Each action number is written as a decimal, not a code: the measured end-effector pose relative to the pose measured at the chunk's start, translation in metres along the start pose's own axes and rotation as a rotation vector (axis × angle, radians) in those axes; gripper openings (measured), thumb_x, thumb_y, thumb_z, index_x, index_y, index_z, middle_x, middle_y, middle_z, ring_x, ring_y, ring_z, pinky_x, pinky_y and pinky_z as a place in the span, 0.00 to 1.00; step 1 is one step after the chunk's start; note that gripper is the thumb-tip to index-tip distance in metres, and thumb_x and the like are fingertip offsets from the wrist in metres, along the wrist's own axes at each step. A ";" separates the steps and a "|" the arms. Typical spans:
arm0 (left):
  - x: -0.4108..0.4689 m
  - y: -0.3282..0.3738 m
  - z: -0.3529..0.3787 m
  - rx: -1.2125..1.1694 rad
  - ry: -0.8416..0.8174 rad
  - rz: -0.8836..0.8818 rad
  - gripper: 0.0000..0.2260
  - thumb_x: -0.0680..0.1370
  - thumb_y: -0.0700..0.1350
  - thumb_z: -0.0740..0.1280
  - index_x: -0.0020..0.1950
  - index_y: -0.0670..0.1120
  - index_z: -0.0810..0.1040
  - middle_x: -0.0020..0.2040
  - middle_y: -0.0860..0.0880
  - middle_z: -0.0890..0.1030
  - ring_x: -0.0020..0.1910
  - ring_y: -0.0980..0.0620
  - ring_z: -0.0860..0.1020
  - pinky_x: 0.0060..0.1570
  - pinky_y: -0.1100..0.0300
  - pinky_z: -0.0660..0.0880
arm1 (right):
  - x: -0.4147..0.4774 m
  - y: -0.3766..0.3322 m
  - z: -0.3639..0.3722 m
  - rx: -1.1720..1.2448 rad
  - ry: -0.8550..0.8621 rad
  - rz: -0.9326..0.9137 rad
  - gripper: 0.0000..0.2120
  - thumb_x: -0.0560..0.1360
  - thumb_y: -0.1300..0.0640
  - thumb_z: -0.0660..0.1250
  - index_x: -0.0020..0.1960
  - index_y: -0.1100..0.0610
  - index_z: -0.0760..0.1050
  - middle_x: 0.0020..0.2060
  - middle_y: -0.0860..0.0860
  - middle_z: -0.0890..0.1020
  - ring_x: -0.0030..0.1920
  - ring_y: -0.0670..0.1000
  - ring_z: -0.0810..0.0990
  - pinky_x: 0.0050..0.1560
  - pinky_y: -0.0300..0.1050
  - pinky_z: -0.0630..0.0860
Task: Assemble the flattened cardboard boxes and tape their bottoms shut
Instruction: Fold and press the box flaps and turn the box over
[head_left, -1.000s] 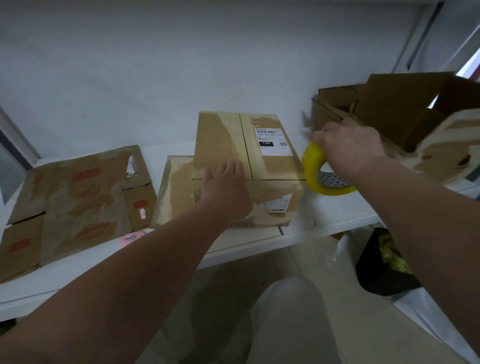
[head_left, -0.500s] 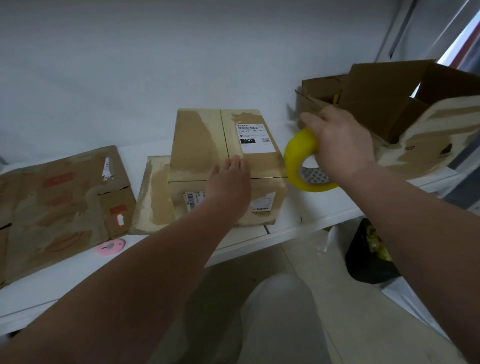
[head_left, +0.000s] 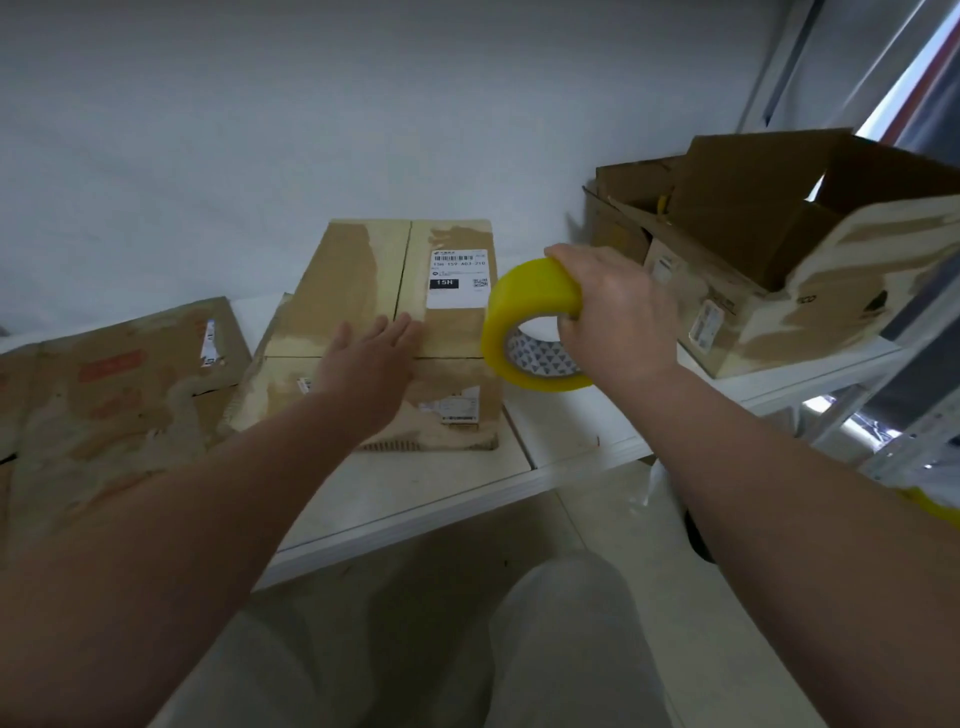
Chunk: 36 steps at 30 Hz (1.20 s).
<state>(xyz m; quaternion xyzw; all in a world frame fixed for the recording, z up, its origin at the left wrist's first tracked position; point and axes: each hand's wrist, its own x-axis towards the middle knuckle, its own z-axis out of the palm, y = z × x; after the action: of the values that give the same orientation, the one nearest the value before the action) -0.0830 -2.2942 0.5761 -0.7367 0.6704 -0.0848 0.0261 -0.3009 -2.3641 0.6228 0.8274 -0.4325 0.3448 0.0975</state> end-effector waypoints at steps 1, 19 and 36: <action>0.001 0.000 -0.002 0.020 -0.006 0.018 0.27 0.80 0.45 0.60 0.77 0.45 0.53 0.77 0.48 0.57 0.75 0.48 0.57 0.71 0.45 0.54 | 0.000 -0.002 0.003 -0.004 0.007 0.015 0.28 0.65 0.67 0.71 0.64 0.54 0.76 0.53 0.57 0.81 0.50 0.63 0.79 0.39 0.50 0.75; 0.009 0.039 -0.015 -0.152 -0.079 0.146 0.42 0.71 0.58 0.72 0.76 0.44 0.53 0.75 0.47 0.59 0.69 0.45 0.65 0.65 0.51 0.65 | -0.005 0.025 0.009 -0.183 -0.311 -0.031 0.30 0.74 0.68 0.60 0.71 0.45 0.64 0.59 0.53 0.74 0.58 0.57 0.72 0.40 0.47 0.66; 0.013 0.041 0.000 -0.041 -0.026 0.202 0.44 0.72 0.61 0.69 0.78 0.58 0.44 0.76 0.40 0.54 0.75 0.42 0.57 0.69 0.46 0.61 | -0.023 0.034 0.026 -0.099 -0.280 -0.011 0.27 0.70 0.69 0.64 0.66 0.53 0.72 0.52 0.59 0.76 0.50 0.63 0.75 0.38 0.49 0.68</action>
<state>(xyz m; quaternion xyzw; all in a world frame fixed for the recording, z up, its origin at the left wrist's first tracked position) -0.1225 -2.3115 0.5715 -0.6669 0.7424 -0.0585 0.0278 -0.3238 -2.3810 0.5839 0.8638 -0.4540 0.2035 0.0788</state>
